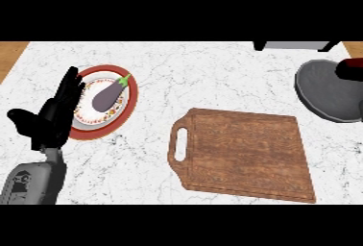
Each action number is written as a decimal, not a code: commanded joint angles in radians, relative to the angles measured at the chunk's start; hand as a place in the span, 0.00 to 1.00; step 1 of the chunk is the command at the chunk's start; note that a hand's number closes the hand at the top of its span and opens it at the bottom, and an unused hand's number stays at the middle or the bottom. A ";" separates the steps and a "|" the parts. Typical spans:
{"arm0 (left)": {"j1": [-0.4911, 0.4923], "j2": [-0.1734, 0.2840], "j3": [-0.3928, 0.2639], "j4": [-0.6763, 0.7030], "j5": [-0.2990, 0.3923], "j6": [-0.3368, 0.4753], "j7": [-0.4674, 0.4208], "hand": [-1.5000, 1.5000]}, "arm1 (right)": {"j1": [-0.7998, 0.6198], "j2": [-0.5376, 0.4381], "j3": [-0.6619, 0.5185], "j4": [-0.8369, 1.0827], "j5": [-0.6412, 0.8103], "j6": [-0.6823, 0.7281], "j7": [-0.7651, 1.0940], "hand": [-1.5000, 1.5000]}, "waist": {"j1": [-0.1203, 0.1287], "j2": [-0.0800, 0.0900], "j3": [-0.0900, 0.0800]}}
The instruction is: Pick the can from the cutting board and place it in the pan
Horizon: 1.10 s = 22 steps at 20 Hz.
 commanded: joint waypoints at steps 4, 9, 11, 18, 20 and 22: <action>-0.028 -0.008 -0.006 0.021 -0.020 0.013 -0.017 0.50 | -0.015 -0.072 -0.103 0.273 -0.084 -0.138 -0.220 1.00 | 0.015 0.008 0.002; -0.072 -0.020 -0.006 0.023 -0.013 0.026 0.024 0.50 | -0.029 -0.039 -0.210 0.334 -0.243 0.032 -0.279 0.00 | 0.017 0.010 0.004; -0.033 -0.026 -0.026 0.020 -0.017 0.005 -0.004 0.50 | -0.047 -0.032 -0.258 0.357 -0.306 0.112 -0.310 0.00 | 0.030 0.013 0.006; -0.085 -0.023 -0.007 0.022 -0.008 0.018 0.023 0.50 | -0.005 -0.079 -0.312 0.391 -0.363 0.108 -0.528 0.00 | 0.024 0.013 0.005; -0.046 -0.019 0.002 0.071 -0.010 0.008 -0.021 0.50 | -0.002 -0.041 -0.361 0.352 -0.419 0.036 -0.601 0.00 | 0.014 0.011 0.003; -0.038 0.008 0.021 0.023 0.003 0.000 0.019 0.50 | 0.008 -0.021 -0.389 0.322 -0.462 0.018 -0.675 0.00 | 0.002 -0.001 0.002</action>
